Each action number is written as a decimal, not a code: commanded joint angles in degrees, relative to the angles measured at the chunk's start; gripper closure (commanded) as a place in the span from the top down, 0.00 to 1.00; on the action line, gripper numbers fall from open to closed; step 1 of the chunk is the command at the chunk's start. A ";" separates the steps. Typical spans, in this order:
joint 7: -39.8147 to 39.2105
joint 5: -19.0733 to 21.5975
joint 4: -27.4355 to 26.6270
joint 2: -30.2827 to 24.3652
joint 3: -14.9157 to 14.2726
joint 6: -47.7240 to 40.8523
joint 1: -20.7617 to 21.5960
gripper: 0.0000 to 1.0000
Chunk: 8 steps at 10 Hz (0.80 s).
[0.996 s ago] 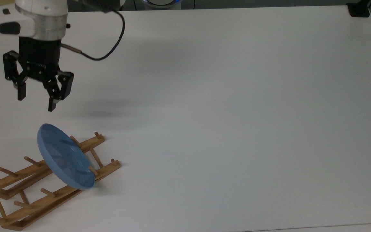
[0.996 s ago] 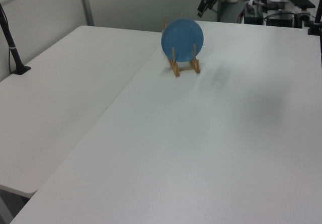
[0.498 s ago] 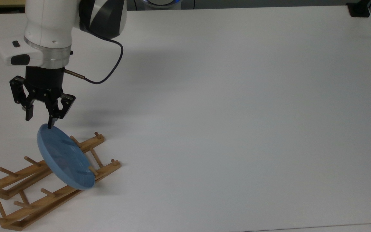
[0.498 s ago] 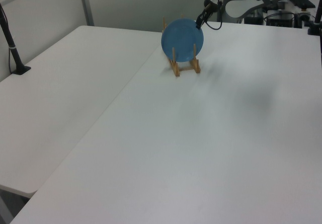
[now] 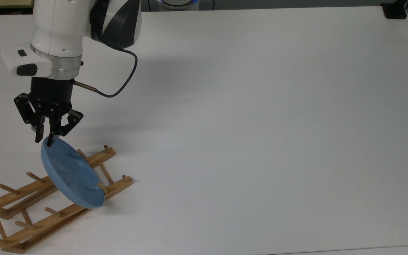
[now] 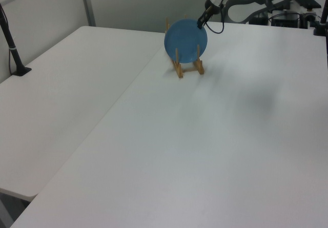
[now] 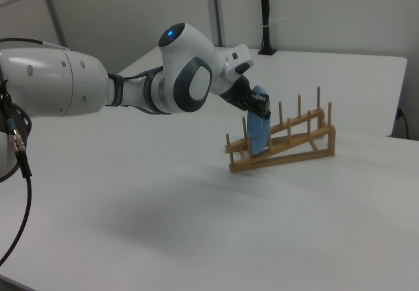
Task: Pick plate from plate rack
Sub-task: 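Close the gripper on the blue plate's rim, then lift the blue plate up and out of the wooden rack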
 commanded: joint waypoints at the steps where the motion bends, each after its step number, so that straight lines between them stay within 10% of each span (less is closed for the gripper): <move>1: -0.57 -1.17 0.40 -0.18 -0.17 1.81 -0.39 0.00; 8: 0.74 5.82 2.51 -7.21 2.53 -9.22 -1.18 0.00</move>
